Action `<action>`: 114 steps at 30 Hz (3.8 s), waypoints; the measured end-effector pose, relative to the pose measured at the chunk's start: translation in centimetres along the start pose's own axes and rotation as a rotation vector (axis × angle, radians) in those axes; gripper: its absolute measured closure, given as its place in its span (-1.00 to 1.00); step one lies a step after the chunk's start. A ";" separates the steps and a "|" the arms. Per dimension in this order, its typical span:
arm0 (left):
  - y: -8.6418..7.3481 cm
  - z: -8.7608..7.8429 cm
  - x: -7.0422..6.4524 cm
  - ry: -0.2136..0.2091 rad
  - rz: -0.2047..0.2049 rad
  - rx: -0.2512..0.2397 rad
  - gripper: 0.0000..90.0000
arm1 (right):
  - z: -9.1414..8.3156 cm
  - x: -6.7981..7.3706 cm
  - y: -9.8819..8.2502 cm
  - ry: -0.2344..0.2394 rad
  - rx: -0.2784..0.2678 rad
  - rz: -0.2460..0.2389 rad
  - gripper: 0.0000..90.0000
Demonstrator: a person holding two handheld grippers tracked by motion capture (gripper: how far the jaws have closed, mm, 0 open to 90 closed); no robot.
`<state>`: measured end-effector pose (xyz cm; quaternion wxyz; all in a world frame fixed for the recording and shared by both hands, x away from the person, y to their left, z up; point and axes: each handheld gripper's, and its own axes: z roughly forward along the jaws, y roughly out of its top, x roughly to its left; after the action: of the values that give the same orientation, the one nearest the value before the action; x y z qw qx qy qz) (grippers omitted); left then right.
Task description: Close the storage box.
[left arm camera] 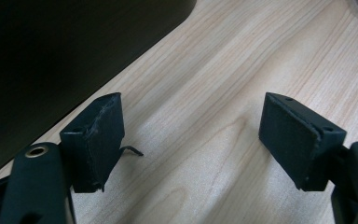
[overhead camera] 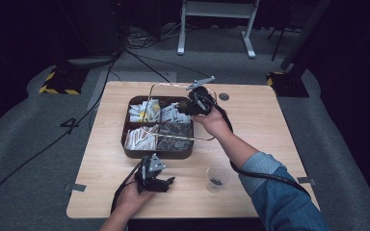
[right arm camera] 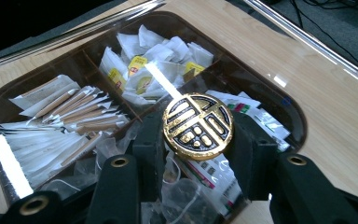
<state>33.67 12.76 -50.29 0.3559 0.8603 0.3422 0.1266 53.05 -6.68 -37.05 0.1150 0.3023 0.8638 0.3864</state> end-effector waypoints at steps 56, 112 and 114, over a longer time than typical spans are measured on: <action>0.0 0.0 0.0 -0.001 0.008 0.000 -0.50 | 8.7 4.9 0.1 0.013 0.069 -0.083 0.31; -0.2 -0.2 0.3 -0.018 0.023 0.004 -0.50 | -3.4 3.8 0.0 0.134 -0.150 -0.108 0.09; -0.2 -0.2 0.3 -0.018 0.025 0.006 -0.50 | -4.4 3.7 -0.5 0.130 -0.161 -0.109 0.08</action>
<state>33.70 13.18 -50.26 0.3547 0.8668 0.3285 0.1225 48.06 -7.32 -34.30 0.1036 0.2192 0.8507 0.4665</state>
